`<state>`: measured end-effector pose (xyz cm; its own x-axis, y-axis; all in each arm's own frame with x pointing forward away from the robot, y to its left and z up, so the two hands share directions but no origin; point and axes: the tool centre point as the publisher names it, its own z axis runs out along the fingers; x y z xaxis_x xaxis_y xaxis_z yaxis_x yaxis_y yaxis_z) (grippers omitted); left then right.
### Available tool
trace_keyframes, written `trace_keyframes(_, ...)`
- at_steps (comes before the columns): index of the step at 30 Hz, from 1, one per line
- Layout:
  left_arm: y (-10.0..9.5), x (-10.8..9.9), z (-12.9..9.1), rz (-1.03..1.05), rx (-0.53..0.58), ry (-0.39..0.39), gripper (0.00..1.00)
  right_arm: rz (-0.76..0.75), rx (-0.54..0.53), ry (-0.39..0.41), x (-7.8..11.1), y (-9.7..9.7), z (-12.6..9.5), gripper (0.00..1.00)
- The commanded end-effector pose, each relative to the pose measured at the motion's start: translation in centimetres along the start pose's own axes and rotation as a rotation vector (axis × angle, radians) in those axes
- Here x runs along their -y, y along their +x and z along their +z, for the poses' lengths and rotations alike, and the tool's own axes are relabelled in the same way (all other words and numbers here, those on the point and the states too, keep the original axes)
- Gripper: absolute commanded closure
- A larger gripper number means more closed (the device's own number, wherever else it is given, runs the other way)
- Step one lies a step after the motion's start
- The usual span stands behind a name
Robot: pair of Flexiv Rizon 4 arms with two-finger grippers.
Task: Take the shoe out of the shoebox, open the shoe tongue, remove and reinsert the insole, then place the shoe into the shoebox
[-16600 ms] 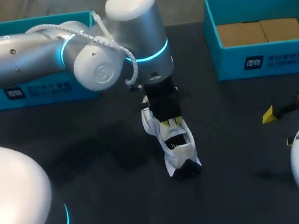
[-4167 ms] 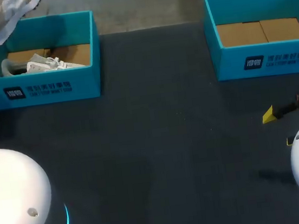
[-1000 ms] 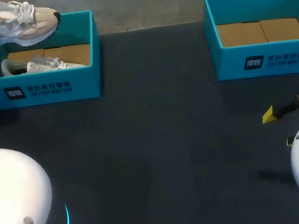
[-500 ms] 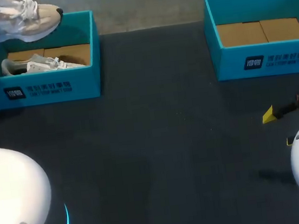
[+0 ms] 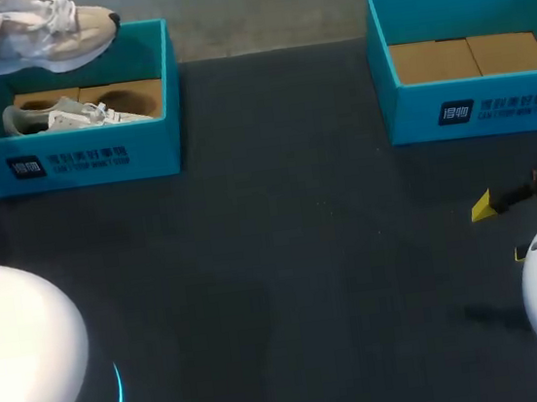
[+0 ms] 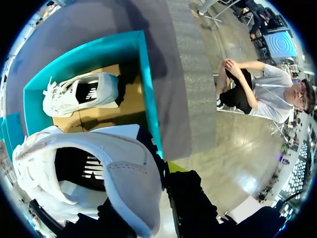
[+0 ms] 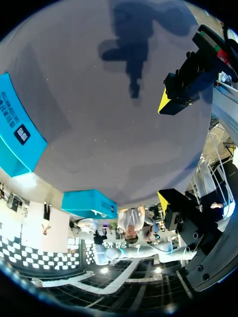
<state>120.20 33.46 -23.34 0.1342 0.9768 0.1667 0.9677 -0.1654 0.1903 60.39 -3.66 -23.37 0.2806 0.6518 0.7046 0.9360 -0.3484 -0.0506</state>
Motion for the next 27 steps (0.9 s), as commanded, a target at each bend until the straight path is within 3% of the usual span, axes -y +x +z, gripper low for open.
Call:
trace_keyframes(1,0.0,-0.6,0.5,-0.008,-0.002,0.007,1.00,0.001,0.001,-0.016,1.1,0.0,-0.7,0.00)
trace_keyframes(27,-2.0,-0.7,3.5,-0.040,-0.044,0.053,1.00,0.001,0.001,-0.016,1.1,0.0,-0.7,0.00)
